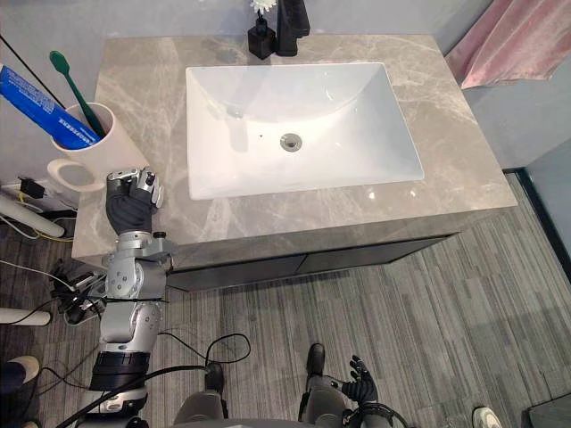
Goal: Organize washtable
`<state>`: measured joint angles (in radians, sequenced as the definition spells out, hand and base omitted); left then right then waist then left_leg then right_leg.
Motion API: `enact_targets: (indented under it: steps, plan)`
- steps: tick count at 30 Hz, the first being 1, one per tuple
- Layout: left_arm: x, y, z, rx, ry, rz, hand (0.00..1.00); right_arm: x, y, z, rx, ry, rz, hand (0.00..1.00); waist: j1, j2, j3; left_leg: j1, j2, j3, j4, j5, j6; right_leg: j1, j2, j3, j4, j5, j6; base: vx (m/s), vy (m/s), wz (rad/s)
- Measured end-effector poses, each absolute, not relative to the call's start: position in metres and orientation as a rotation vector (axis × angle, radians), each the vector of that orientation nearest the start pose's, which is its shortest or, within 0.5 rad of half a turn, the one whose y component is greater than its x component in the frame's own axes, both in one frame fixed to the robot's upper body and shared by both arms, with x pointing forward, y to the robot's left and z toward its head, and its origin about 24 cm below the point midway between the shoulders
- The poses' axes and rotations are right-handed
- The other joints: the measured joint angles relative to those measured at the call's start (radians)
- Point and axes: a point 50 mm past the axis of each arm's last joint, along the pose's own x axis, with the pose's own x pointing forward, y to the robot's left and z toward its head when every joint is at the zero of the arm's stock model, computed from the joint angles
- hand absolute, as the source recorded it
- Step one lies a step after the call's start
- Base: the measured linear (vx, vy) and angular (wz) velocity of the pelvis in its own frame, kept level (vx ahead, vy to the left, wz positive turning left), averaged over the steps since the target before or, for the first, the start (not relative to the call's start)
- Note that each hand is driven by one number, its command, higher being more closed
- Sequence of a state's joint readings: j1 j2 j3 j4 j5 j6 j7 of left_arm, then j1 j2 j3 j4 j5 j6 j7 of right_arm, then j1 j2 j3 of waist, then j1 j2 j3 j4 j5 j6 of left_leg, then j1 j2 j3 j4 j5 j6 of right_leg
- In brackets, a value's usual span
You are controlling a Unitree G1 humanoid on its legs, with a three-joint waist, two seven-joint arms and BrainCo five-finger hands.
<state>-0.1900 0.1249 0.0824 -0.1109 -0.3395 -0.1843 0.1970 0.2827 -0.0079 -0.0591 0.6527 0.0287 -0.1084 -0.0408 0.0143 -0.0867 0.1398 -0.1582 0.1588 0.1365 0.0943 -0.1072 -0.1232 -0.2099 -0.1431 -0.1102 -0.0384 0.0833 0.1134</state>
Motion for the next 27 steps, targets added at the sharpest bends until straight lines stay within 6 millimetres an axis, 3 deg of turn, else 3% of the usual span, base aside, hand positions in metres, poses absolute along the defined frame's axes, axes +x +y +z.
enact_targets:
  steps: [12,16,27]
  plan:
    - [0.246,0.200,0.117,-0.274,-0.426,0.285,1.00,0.100,-0.179,-0.128,0.029,0.803,-0.199,0.00,0.004,0.007,0.005,0.013,0.004,-0.012,0.009,-0.004,0.000,0.030,0.000,-0.018,-0.002,-0.002,0.002,-0.01,-0.011,0.04]
    - [0.247,0.206,0.121,-0.238,-0.429,0.295,1.00,0.102,-0.179,-0.127,0.030,0.793,-0.193,0.00,0.005,0.010,0.007,0.008,0.004,-0.017,0.009,-0.004,0.000,0.030,0.001,-0.023,-0.006,-0.002,0.002,0.00,-0.016,0.03]
    - [0.277,0.227,0.145,-0.002,-0.443,0.267,1.00,0.101,-0.185,-0.126,0.015,0.794,-0.182,0.00,0.001,0.009,0.007,-0.009,0.003,-0.022,0.013,-0.003,-0.001,0.013,0.002,-0.025,-0.015,0.000,0.001,0.02,-0.011,0.01]
